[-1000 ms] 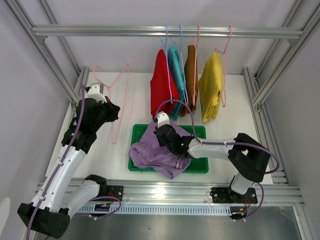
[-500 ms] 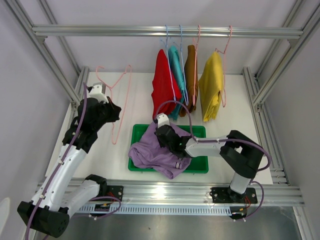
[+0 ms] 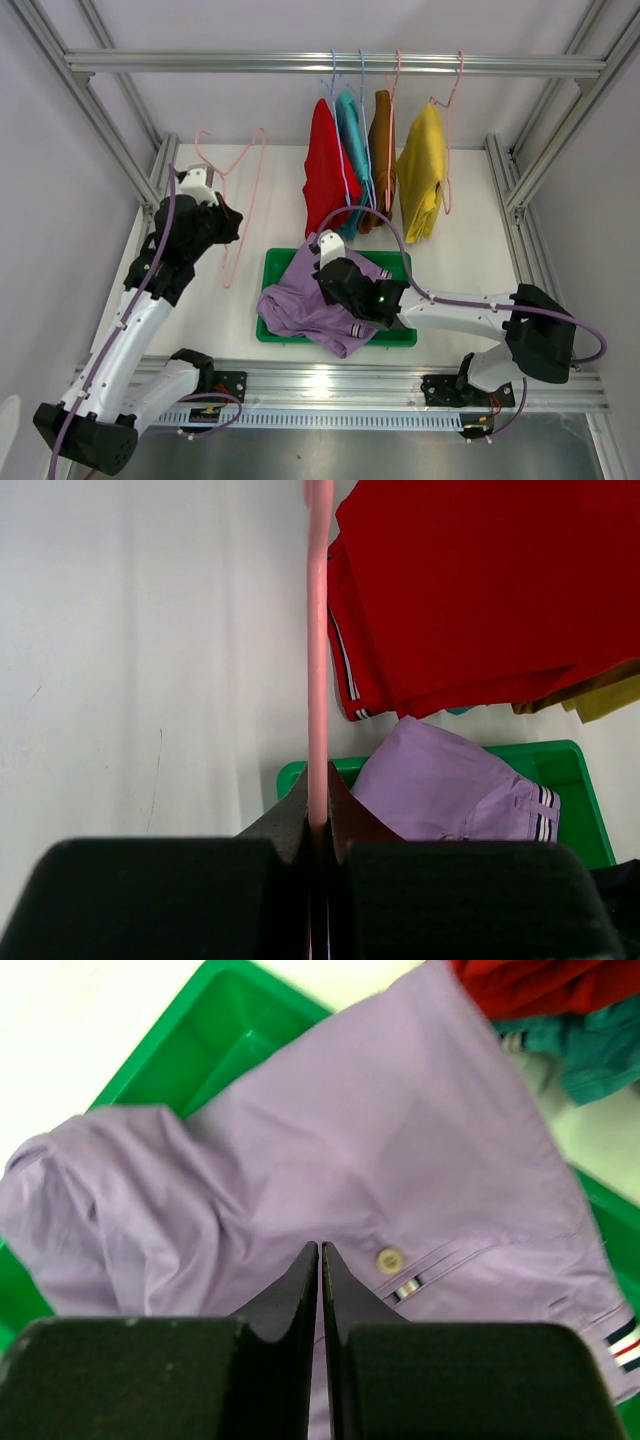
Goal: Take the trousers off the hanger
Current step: Place the trousers in the bin.
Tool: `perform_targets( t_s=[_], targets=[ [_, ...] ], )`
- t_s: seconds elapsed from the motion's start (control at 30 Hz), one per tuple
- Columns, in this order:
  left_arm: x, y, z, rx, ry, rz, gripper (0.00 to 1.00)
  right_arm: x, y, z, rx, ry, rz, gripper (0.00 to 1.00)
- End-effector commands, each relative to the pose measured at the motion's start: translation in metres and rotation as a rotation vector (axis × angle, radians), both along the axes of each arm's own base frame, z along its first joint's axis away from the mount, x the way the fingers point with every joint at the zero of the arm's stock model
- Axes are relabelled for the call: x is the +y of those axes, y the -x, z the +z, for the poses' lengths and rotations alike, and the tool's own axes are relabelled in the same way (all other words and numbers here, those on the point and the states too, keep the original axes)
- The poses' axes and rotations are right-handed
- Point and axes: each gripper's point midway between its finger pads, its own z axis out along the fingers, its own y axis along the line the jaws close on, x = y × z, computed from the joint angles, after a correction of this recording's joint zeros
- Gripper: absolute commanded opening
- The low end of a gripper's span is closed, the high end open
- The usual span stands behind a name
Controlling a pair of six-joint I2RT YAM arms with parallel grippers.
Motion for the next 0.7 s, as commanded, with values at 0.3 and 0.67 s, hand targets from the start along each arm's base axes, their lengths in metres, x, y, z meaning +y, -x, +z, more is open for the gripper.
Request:
perform_targets(
  t_s=[0.3,0.67],
  targets=[
    [0.008,0.003,0.057,-0.158,-0.065,0.029,0.00,-0.012,0.032,-0.061,0.110,0.040,0.038,0.05],
    [0.009,-0.007,0.096,-0.190,-0.089,0.043,0.00,-0.010,0.031,-0.073,0.120,0.058,0.049,0.06]
  ],
)
